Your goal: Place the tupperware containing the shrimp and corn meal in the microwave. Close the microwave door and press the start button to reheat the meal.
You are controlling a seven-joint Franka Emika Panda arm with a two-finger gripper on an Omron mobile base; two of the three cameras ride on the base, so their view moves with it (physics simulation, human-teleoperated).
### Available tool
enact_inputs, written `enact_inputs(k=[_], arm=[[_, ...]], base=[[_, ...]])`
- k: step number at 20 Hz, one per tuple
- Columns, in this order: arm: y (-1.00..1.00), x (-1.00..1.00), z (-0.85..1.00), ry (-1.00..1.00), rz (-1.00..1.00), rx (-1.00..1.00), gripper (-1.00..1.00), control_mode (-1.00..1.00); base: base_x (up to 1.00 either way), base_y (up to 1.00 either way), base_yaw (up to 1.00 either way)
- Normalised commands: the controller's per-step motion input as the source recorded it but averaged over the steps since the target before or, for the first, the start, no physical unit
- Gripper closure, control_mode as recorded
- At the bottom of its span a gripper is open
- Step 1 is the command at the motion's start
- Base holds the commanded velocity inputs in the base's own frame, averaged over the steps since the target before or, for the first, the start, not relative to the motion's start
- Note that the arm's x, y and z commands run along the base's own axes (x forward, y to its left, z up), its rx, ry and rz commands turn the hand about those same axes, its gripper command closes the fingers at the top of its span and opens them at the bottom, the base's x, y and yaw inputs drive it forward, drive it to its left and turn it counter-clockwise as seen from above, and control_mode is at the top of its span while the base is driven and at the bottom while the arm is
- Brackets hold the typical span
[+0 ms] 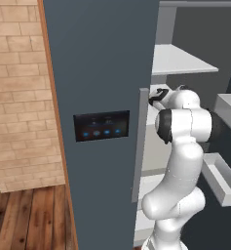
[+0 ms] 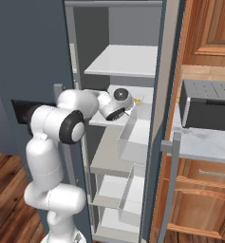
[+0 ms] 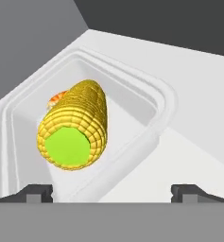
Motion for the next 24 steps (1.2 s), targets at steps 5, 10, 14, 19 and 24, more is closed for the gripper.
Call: enact_inputs(k=[5,10,14,19,24], arm=[[-0.13,0.43,-0.16,0.00,0.00,0.02,-1.00,-1.00],[-0.07,0.45,-0.16,0.01,0.00,0.00,-1.00,-1.00],[-0.01,0.40,-0.18,0.03,0.00,0.00,-1.00,-1.00],[0.00,0.30,-0.38,0.09,0.00,0.00,-1.00,-1.00],[0.07,0.40,-0.51,0.25,0.00,-0.03,-1.00,-1.00]], base=[[0.00,0.00,0.00],[0.00,0.00,0.00],[0.00,0.00,0.00],[0.00,0.00,0.00],[0.00,0.00,0.00]])
